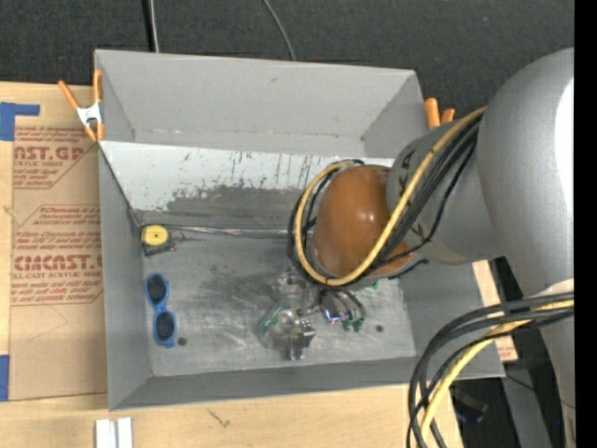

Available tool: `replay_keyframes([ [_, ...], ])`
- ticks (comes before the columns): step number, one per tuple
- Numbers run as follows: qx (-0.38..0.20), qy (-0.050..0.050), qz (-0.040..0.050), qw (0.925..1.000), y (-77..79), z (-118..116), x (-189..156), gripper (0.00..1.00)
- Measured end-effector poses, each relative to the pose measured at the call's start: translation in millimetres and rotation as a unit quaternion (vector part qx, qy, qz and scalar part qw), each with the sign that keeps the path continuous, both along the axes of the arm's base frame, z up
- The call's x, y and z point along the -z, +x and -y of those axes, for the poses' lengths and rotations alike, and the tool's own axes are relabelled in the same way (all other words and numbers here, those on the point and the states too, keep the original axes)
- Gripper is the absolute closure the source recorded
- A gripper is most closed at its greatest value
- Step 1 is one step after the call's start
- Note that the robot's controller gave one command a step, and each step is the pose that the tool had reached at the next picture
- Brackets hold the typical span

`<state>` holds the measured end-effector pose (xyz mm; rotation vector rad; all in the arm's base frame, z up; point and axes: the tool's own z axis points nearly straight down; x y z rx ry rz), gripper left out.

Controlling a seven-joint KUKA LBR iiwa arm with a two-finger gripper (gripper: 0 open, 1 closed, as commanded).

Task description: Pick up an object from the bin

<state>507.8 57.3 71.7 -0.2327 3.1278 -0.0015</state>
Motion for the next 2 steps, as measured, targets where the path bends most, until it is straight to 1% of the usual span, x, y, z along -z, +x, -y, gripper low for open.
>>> replay_keyframes([
  [1,0.000,0.001,0.0014,1.0000,0.3,0,-2,1.00],
  [2,-0.018,0.001,0.0019,0.9998,-5.4,10,-153,1.00],
])
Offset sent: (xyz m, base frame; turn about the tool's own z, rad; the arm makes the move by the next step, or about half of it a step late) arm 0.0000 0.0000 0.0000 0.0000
